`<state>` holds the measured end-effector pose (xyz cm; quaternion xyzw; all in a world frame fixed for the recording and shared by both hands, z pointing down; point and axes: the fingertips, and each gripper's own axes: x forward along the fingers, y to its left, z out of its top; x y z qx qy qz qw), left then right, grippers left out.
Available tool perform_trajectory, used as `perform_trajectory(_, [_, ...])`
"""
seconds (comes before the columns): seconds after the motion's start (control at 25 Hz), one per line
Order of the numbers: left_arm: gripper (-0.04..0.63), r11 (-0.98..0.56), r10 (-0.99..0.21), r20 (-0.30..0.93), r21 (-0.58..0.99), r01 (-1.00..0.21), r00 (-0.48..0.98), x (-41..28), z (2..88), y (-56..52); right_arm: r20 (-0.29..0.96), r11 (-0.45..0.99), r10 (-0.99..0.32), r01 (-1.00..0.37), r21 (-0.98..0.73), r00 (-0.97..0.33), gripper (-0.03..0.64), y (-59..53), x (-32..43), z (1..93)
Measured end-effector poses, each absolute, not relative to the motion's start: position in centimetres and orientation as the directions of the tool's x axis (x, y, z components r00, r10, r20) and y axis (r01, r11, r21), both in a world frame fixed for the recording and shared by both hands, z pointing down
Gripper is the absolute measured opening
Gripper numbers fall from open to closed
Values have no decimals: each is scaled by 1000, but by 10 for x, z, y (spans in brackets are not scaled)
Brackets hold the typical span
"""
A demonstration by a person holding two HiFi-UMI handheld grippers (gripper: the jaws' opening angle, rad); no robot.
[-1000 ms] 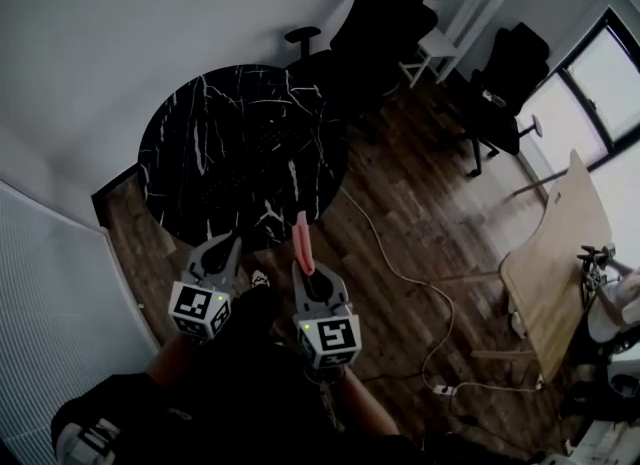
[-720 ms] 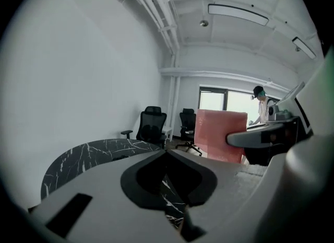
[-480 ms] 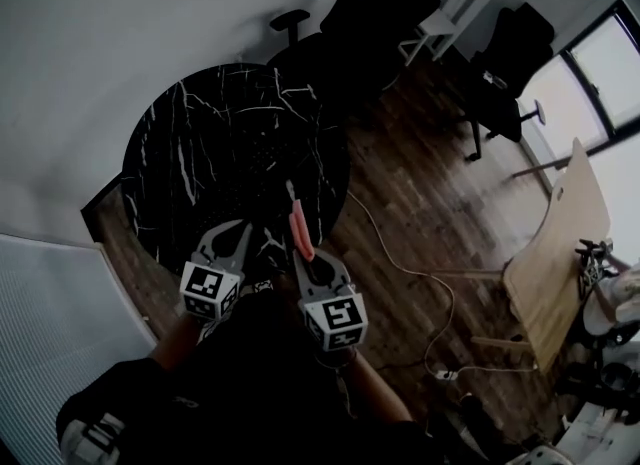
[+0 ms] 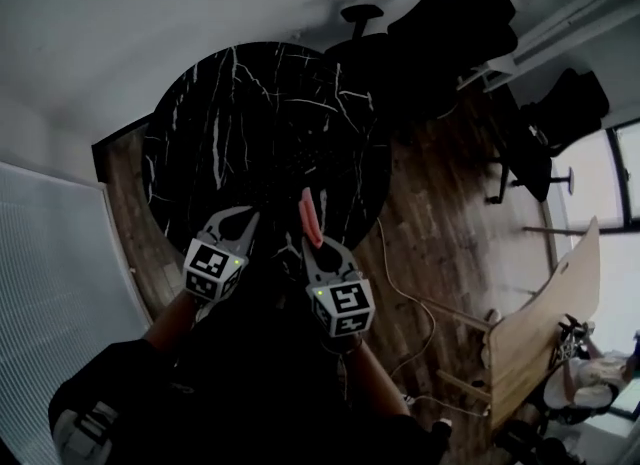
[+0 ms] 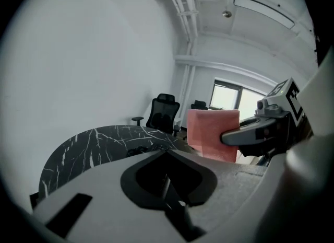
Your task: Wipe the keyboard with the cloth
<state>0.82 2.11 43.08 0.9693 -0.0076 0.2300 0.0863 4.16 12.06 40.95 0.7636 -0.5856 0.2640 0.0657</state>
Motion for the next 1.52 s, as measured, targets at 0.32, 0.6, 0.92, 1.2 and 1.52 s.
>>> perform_trajectory(0.32, [-2,-937,-203,511,146,-316,835,-2,446,-13,492,-29,-863,-962,-273,-114,6,72,55,439])
perform_trajectory(0.6, [-2,-802,-403,565,161,-576,720,-21,460,-27,512,222,-782,-926,-305,-356,6,38,57,463])
perform_trajectory(0.92, [-2,-578,-553,628,184,-795,548,-58,503,-21,556,444,-601,-818,-365,-574,6,31,18,516])
perform_trajectory(1.2, [-1,-465,-572,679,194,-864,460,-113,543,-20,542,527,-465,-711,-466,-700,6,31,-50,547])
perform_trajectory(1.52, [-2,-371,-581,712,200,-907,395,-176,574,-20,535,509,-373,-649,-565,-758,6,19,-123,584])
